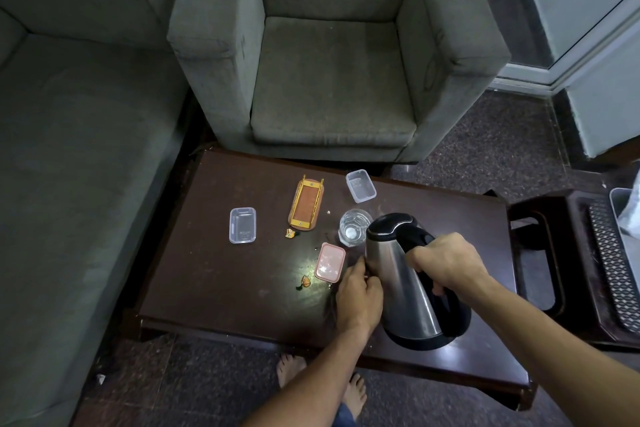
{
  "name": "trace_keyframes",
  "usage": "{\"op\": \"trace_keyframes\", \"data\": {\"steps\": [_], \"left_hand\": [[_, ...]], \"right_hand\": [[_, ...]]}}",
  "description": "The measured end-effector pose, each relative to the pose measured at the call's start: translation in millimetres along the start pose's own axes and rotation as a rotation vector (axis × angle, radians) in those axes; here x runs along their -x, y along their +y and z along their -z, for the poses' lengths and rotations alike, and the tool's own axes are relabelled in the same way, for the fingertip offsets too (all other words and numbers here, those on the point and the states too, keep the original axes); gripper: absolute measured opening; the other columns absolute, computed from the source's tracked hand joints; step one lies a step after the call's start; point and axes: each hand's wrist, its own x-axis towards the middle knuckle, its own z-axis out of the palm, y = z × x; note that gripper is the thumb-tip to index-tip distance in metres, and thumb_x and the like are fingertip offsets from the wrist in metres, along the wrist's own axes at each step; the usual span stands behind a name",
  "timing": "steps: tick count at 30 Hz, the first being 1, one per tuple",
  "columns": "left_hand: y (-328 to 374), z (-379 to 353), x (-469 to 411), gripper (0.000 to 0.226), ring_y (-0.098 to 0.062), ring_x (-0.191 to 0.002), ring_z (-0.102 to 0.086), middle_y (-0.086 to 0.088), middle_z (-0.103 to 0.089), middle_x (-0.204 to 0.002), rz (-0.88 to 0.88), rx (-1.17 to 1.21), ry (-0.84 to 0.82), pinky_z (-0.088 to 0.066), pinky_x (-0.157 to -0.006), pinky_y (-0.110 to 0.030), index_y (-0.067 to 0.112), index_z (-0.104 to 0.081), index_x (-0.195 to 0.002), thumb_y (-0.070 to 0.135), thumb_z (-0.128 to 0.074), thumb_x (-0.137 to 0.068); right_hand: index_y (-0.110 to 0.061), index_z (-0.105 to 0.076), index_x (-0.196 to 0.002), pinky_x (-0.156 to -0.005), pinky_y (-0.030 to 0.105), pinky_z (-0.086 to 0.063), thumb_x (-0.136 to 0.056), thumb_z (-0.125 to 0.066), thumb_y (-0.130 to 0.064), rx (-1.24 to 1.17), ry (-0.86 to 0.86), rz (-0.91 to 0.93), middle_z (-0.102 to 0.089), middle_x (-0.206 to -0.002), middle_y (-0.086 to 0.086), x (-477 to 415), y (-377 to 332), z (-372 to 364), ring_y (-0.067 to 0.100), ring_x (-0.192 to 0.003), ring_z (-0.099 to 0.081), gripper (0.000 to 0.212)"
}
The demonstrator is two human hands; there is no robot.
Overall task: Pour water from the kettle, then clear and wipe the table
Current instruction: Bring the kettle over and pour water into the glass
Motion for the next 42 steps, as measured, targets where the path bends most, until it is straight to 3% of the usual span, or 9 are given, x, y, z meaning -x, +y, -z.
{"op": "trace_keyframes", "data": {"steps": [14,42], "left_hand": [[1.4,2.5,-0.8,0.046,-0.027,-0.120,-0.060,-0.004,-0.069,-0.125,0.001,0.026,-0.005,-0.047,-0.108,-0.046,0.022,-0.062,-0.133,0.011,-0.046,-0.091],[4.8,3.5,-5.2,0.041,-0.027,-0.116,-0.061,-0.004,-0.067,-0.125,-0.024,-0.004,-0.008,-0.048,-0.105,-0.046,0.023,-0.063,-0.129,0.013,-0.046,-0.093]], "right_hand": [[-0.013,-0.060,-0.052,-0.045,0.024,-0.045,-0.059,-0.058,-0.027,-0.015,-0.009,0.010,-0.066,-0.044,0.011,-1.9,-4.1,0.2,0.022,-0.034,-0.062,0.015],[-0.014,-0.058,-0.049,-0.043,0.023,-0.044,-0.060,-0.059,-0.026,-0.024,-0.013,0.014,-0.066,-0.044,0.010,-5.2,-7.6,2.0,0.022,-0.034,-0.062,0.017]]}}
